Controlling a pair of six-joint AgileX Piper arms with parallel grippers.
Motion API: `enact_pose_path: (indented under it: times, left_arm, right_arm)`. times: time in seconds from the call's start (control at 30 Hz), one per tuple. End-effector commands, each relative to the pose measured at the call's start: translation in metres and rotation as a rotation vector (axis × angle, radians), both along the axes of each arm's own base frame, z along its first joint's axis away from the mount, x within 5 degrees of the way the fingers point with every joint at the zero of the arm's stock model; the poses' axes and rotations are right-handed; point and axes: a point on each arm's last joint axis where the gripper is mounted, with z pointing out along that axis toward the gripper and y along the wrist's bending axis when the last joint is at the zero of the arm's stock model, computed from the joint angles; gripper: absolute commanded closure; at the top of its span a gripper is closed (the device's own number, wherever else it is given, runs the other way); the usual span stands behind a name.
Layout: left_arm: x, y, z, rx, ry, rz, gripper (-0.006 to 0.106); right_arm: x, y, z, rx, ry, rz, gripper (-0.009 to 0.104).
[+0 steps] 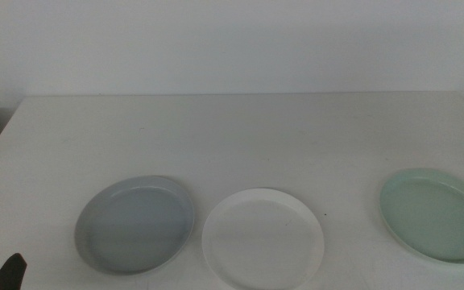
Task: Stack the three bowls on top of each other.
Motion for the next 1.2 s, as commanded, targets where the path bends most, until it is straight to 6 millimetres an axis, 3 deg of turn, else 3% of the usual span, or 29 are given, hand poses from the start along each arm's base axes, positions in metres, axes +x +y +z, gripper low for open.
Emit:
enact_pose_path:
  times: [0.0, 0.27, 0.47, 0.57, 0.67, 0.77, 0.83, 0.87, 0.9, 1.03, 1.17]
  left_arm:
    - [-0.001, 0.001, 0.009, -0.014, -0.095, 0.015, -0.004]
    - [-0.001, 0.001, 0.009, -0.014, -0.095, 0.015, -0.004]
    - [-0.001, 0.001, 0.009, -0.014, -0.095, 0.015, -0.004]
    - [-0.001, 0.001, 0.009, -0.014, -0.095, 0.015, -0.004]
    - [-0.001, 0.001, 0.009, -0.014, -0.095, 0.015, -0.004]
    - [-0.001, 0.001, 0.009, -0.014, -0.095, 0.015, -0.004]
    - [-0.001, 0.001, 0.009, -0.014, -0.095, 0.015, -0.004]
    - [-0.001, 0.001, 0.009, -0.014, -0.095, 0.015, -0.004]
    - [-0.001, 0.001, 0.009, -0.014, -0.095, 0.015, -0.004]
    - [-0.001, 0.001, 0.009, -0.014, -0.095, 0.015, -0.004]
    - [-0.001, 0.001, 0.009, -0.014, -0.095, 0.015, -0.004]
  right_arm:
    - [0.008, -0.010, 0.001, -0.024, -0.046, -0.027, 0.042]
    - [0.026, -0.017, -0.044, 0.013, -0.002, -0.072, 0.047]
    - [0.037, -0.015, -0.058, 0.046, 0.017, -0.066, 0.055]
    - [0.043, -0.008, -0.061, 0.061, 0.042, -0.023, 0.068]
    - [0.047, 0.000, -0.059, 0.053, 0.040, 0.031, 0.093]
    - [0.047, 0.006, -0.048, 0.060, 0.037, 0.038, 0.096]
    - [0.046, 0.014, -0.029, 0.052, -0.003, 0.053, 0.096]
    - [0.045, 0.021, -0.019, 0.050, -0.025, 0.069, 0.096]
    - [0.046, 0.117, 0.054, 0.074, -0.210, 0.301, 0.096]
    - [0.039, 0.189, 0.061, 0.101, -0.226, 0.477, 0.096]
    - [0.030, 0.234, 0.051, 0.106, -0.200, 0.571, 0.096]
